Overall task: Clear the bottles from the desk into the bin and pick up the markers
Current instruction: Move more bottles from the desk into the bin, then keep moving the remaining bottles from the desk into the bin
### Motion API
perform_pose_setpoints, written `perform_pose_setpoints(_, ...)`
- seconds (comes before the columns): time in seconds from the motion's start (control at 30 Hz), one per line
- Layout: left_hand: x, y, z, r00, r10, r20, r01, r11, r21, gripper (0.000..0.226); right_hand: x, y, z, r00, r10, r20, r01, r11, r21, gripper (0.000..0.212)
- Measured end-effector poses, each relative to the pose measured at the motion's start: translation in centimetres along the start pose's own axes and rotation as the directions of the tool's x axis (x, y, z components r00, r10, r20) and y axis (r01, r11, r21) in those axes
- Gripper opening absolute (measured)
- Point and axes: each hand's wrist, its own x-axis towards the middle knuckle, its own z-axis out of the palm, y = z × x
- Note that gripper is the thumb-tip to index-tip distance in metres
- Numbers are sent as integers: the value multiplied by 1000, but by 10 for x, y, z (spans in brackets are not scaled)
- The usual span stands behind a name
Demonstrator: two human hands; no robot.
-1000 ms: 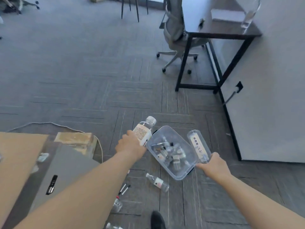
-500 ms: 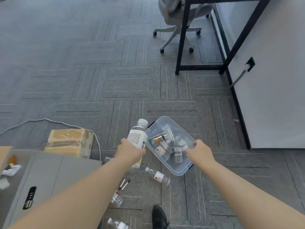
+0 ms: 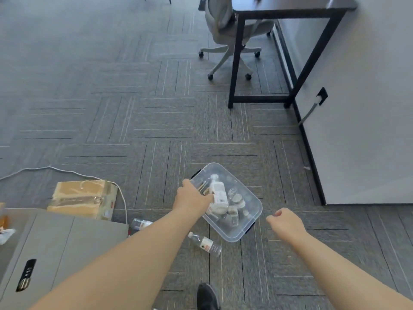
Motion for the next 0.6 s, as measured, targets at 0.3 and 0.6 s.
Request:
perform_pose_setpoints(0.3,-39,-51,-137,974,-41,-221,39,999,-13,77,-69,-115,9,954,-300,20,300,948,-109,27)
perform_pose_setpoints(0.6,-134,-194,-319,823,-227,-520,112,964,-242,72,-223,-276,89,737,-661,141,674,705,-221,39)
